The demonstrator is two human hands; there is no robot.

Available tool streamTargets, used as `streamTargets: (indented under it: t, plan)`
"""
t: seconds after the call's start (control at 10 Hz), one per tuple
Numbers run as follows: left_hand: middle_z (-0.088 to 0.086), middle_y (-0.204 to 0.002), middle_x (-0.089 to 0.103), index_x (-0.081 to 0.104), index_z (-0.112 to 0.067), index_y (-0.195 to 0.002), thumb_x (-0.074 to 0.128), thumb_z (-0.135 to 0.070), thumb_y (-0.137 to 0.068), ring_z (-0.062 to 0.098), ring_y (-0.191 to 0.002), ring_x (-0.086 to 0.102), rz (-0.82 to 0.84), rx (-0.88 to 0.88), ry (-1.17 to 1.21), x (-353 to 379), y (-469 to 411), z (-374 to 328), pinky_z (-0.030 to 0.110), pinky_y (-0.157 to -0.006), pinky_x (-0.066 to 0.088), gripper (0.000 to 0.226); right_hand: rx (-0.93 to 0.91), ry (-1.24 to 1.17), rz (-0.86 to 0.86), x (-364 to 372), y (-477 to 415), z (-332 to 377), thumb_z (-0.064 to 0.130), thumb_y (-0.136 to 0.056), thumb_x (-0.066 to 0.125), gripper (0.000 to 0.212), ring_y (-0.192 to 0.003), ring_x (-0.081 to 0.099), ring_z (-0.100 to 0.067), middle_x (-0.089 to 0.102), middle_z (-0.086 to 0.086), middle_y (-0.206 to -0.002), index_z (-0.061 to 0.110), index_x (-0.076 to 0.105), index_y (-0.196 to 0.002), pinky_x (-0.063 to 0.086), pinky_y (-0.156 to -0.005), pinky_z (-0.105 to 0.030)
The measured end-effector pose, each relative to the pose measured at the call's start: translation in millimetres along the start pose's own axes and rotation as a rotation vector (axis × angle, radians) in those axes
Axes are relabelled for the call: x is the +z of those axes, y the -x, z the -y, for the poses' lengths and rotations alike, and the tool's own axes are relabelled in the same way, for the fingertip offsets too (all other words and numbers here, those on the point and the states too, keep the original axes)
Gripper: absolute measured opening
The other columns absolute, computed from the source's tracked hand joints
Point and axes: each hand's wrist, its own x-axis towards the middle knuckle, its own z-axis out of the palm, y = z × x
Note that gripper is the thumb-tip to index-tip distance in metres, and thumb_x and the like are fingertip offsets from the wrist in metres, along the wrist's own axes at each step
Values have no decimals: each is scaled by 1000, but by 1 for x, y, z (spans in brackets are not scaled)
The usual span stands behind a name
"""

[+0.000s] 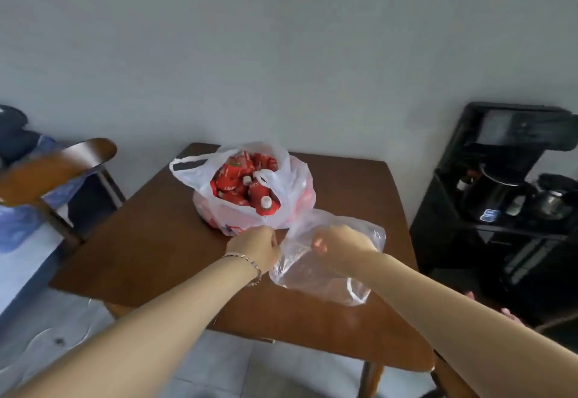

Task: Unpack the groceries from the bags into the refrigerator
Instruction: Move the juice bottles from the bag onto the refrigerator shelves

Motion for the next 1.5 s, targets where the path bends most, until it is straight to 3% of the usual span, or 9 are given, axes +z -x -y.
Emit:
streamTargets:
  t: [0.2, 0.5, 0.6, 0.8, 1.0, 1.1, 1.2, 1.4, 1.5]
  plan:
    - [12, -111, 63, 60, -9, -109, 36, -19, -96, 30, -106, 58, 23, 48, 65, -8, -115, 72, 34, -87, 44, 29, 2, -19, -181, 11, -123, 45, 13, -92, 42, 28, -101, 61, -25, 62, -2, -114, 14, 61, -113, 51, -86, -35]
    - [2, -99, 65, 60, -18, -89, 41, -19, -94, 20, -97, 60, 125, 185, 60, -9, -232, 127, 31, -83, 48, 20, -344, 636, -77, 28, -286, 75, 20, -96, 45, 43, -145, 13, -24, 28, -5, -153, 12, 44, -138, -2, -118, -42]
    - [-2, -83, 55, 47, -23, -78, 40, -20, -93, 18, -86, 57, 167, 264, 63, 2, -251, 135, 31, -78, 49, 17, -93, 751, 76, 32, -307, 44, 15, -96, 45, 41, -140, 23, -32, 26, -12, -151, 13, 44, -137, 21, -113, -46]
    - [-4, -102, 56, 57, -24, -108, 47, -25, -92, 14, -92, 58, 172, 349, 154, 19, -266, 125, 26, -77, 50, 19, 430, -131, -237, 1, -296, -25, 8, -92, 43, 21, -74, 57, -24, 57, -4, -85, 10, 61, -103, 42, -61, -27]
    - [0, -117, 47, 50, -27, -123, 45, -33, -93, 19, -107, 50, 158, 403, 56, 43, -291, 86, 33, -85, 51, 31, 1177, -1636, -368, 16, -290, -89, 0, -96, 28, 28, -21, 21, -4, 25, 5, -32, 8, 47, -76, 18, -24, -14]
    - [5, -120, 42, 51, -22, -118, 46, -30, -94, 24, -109, 47, 245, 377, -136, 52, -295, 78, 37, -87, 51, 26, 1313, -1504, -307, 35, -298, -100, 3, -91, 33, 22, -24, 29, -6, 31, 3, -33, 10, 41, -72, 22, -27, -12]
    - [6, -120, 39, 47, -21, -116, 47, -22, -95, 26, -100, 53, 248, 372, -150, 59, -295, 82, 36, -81, 52, 21, 1268, -889, -298, 39, -311, -80, 19, -82, 54, 41, -96, 54, -27, 54, -14, -107, 8, 46, -121, 47, -84, -38]
    - [5, -123, 41, 51, -19, -111, 47, -17, -93, 25, -94, 56, 224, 379, -92, 70, -299, 87, 35, -81, 50, 18, -549, 42, -882, 54, -324, -27, 4, -94, 39, 28, -120, 45, -30, 46, -7, -125, 6, 51, -119, 36, -104, -45]
    - [3, -129, 42, 54, -16, -110, 46, -20, -94, 22, -96, 57, 211, 394, -98, 72, -300, 93, 28, -79, 45, 18, -684, 239, -584, 70, -333, -16, 7, -75, 69, 19, -112, 60, -23, 66, -3, -111, 12, 72, -93, 46, -100, -39]
